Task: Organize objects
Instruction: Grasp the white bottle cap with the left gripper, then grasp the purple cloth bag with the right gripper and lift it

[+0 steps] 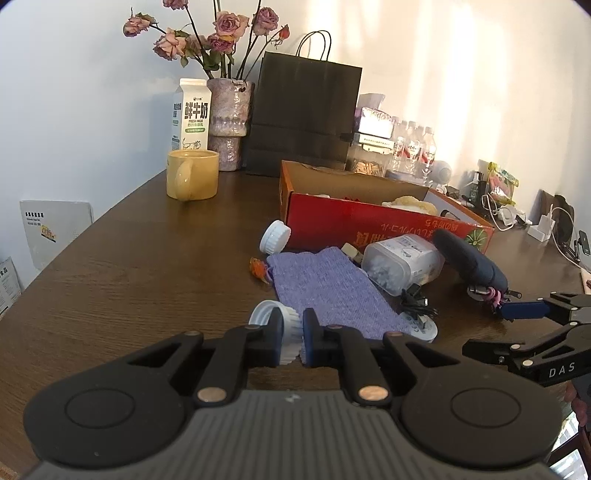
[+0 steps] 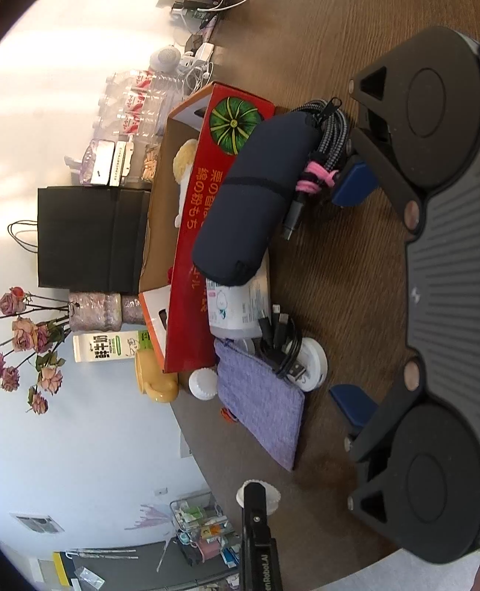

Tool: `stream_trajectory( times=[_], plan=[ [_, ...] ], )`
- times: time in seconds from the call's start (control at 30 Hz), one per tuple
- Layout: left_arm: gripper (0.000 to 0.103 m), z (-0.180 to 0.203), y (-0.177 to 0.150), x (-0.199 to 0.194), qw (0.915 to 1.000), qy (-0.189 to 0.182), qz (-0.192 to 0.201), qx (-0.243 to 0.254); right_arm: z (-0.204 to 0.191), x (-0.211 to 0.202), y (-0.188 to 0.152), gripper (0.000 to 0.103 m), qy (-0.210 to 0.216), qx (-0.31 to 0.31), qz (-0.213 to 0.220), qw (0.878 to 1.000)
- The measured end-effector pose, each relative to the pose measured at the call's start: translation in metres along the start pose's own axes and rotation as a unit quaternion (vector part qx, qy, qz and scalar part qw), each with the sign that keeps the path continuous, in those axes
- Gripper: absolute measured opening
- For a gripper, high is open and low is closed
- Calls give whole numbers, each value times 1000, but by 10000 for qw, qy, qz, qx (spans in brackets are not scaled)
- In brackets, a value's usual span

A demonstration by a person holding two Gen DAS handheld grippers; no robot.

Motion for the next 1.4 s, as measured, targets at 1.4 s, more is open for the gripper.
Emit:
stream_trajectory(
  times=[1.4],
  plan=[
    [12,-59,2,-13,9992,206,123,-335,-109,108,58,103,471,-581,-433,9963]
  ],
)
Point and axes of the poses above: each gripper's, at about its wrist camera, not at the fingertips, and x roughly the way its jaws point, z to its right, y to its top, the point moved 9 cm from there along x, roughly the way its jaws point
